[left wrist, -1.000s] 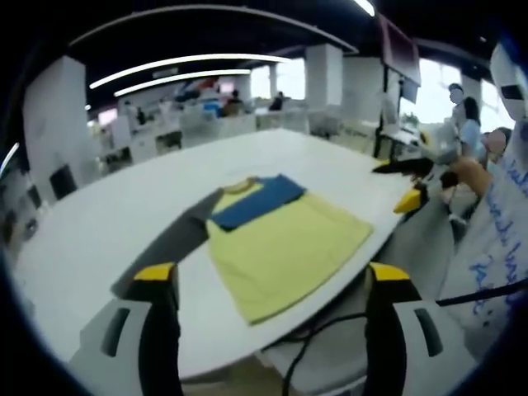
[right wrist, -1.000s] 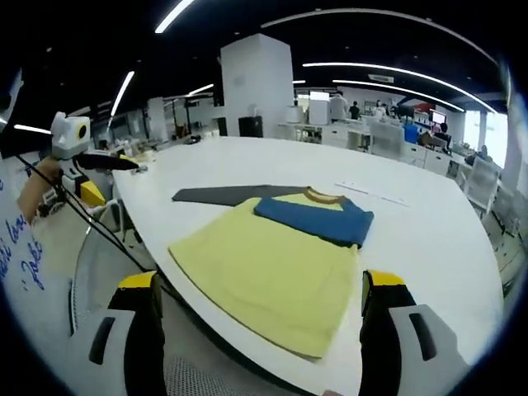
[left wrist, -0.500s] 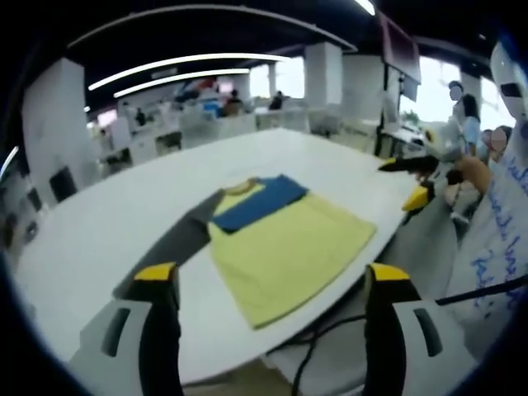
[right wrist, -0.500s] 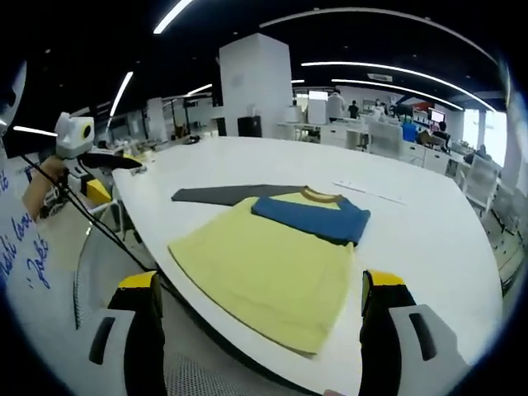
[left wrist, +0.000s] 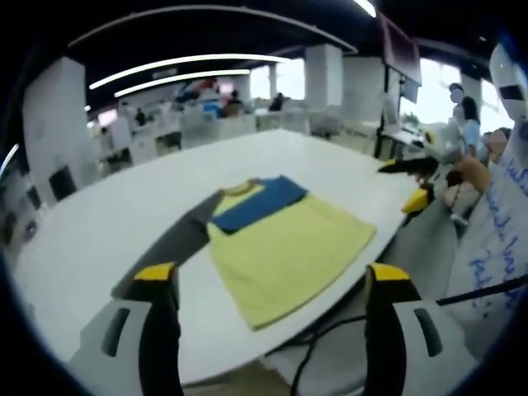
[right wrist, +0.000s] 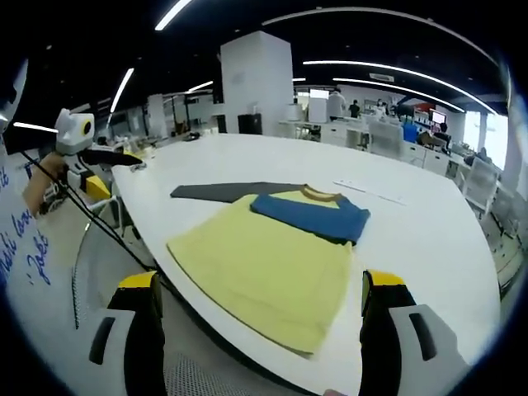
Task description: Fold the garment on the visible template until the final outline fits inside the template.
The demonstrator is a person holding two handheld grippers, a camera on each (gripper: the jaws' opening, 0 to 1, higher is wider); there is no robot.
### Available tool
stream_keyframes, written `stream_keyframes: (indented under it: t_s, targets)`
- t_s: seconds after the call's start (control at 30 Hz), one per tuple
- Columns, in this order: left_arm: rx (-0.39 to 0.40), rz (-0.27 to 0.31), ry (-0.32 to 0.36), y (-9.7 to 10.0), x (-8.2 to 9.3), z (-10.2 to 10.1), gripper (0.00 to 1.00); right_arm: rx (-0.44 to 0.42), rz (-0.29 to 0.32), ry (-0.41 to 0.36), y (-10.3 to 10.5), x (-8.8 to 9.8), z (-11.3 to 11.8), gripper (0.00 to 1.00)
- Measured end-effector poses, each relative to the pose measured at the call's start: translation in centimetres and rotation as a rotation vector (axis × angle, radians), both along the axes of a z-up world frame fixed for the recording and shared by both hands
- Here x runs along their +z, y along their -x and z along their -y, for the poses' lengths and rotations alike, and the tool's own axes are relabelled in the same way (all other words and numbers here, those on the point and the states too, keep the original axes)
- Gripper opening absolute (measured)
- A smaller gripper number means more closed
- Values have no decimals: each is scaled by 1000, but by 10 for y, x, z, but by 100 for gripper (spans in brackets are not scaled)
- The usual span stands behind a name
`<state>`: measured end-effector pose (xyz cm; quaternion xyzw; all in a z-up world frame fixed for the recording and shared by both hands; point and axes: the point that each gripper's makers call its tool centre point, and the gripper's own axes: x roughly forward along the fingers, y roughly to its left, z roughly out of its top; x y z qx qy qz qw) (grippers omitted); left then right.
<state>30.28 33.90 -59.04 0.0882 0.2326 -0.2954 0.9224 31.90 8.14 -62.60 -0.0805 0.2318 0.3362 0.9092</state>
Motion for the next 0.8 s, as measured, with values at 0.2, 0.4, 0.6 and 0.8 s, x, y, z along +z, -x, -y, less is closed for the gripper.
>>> stream_keyframes:
  t_s: [0.2,0.4,0.6,0.8]
  targets:
    - [5,0,2,-3,0,-2,89,13,4,0,-2,2,-1,100]
    - [14,2,3,-6,0,-5,88,14,0,2,-3,0,-2,100]
    - [22,1,13,-10,-1,-9,88,14,-6,7,-3,-1,-3,100]
    - [14,-2,4,-15,-2,-16,88,9,-9,5,-5,-2,-3,100]
